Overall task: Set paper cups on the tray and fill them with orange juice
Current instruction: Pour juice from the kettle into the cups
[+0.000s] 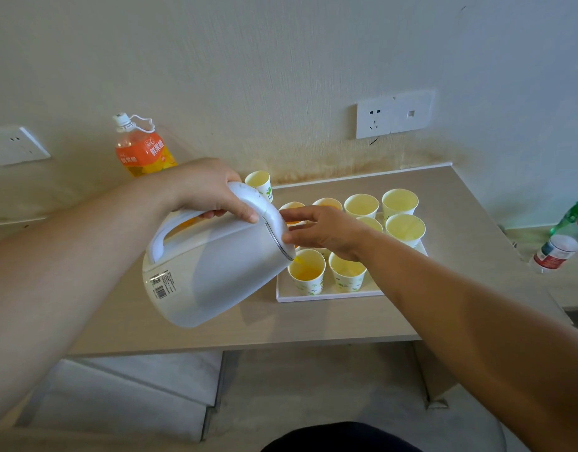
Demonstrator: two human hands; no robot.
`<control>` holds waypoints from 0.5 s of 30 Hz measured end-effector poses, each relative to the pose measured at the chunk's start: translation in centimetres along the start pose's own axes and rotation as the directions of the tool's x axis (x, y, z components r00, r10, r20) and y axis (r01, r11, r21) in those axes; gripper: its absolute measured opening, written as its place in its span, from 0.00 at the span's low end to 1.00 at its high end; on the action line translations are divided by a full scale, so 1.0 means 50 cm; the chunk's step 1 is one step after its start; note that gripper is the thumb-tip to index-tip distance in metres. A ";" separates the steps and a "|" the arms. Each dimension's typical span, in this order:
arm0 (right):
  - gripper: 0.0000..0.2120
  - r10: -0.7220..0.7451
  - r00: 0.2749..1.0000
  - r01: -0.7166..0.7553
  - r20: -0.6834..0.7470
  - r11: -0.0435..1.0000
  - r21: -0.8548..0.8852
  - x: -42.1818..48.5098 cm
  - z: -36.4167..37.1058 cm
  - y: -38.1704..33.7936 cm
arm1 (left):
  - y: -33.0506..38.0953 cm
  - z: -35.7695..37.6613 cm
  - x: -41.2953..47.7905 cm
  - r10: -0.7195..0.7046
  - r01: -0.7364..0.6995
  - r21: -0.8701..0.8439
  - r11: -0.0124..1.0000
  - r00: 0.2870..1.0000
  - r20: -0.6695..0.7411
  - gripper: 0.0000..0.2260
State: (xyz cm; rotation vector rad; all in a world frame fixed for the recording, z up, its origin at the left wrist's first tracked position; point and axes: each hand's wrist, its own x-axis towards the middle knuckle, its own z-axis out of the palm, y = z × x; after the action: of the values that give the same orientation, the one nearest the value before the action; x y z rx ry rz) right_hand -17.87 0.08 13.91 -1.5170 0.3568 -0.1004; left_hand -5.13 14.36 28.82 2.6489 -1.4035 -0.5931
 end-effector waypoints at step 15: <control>0.26 -0.005 1.000 0.005 -0.016 0.999 -0.031 -0.018 0.008 -0.029 | 0.005 -0.016 -0.015 -0.008 0.008 0.031 0.999 1.000 -0.007 0.16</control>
State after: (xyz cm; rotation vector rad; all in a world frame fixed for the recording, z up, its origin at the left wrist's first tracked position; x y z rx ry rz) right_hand -18.37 0.64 15.49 -1.5490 0.3685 -0.1114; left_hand -5.40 14.73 29.84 2.6791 -1.4124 -0.5667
